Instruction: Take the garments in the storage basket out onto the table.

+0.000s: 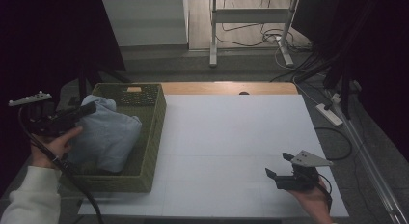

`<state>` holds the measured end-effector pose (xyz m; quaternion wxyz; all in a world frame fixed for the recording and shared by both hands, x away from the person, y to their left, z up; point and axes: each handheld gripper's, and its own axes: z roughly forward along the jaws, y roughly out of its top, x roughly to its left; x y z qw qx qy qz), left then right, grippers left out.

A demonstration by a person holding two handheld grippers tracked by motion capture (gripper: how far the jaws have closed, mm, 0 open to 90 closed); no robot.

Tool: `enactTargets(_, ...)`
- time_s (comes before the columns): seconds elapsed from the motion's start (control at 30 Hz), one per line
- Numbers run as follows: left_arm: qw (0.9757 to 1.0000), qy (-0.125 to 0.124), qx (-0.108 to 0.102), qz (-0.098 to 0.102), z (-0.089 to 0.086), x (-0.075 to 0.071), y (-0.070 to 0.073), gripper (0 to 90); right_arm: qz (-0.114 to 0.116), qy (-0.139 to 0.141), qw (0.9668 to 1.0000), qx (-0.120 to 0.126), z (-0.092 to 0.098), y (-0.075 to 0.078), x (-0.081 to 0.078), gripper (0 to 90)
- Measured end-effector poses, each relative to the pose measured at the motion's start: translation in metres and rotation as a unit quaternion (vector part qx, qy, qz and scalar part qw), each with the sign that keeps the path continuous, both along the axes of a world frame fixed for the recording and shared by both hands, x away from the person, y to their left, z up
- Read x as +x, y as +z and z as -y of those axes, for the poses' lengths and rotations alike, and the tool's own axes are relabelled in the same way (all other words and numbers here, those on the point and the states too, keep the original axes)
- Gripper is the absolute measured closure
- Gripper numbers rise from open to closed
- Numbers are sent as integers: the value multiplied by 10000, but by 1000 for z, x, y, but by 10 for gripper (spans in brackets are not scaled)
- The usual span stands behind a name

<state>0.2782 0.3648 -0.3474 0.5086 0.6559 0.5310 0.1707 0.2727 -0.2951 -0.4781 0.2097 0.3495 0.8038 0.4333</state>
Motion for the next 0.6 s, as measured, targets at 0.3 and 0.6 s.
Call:
enactTargets(0.3, 9998, 38, -114, 169, 0, 0, 10, 777, 1, -24, 10000, -7, 1, 0, 0, 146)
enactTargets(0.6, 9990, 92, -213, 379, -1, -2, 25, 777, 0, -18, 10000, -15, 1, 0, 0, 146)
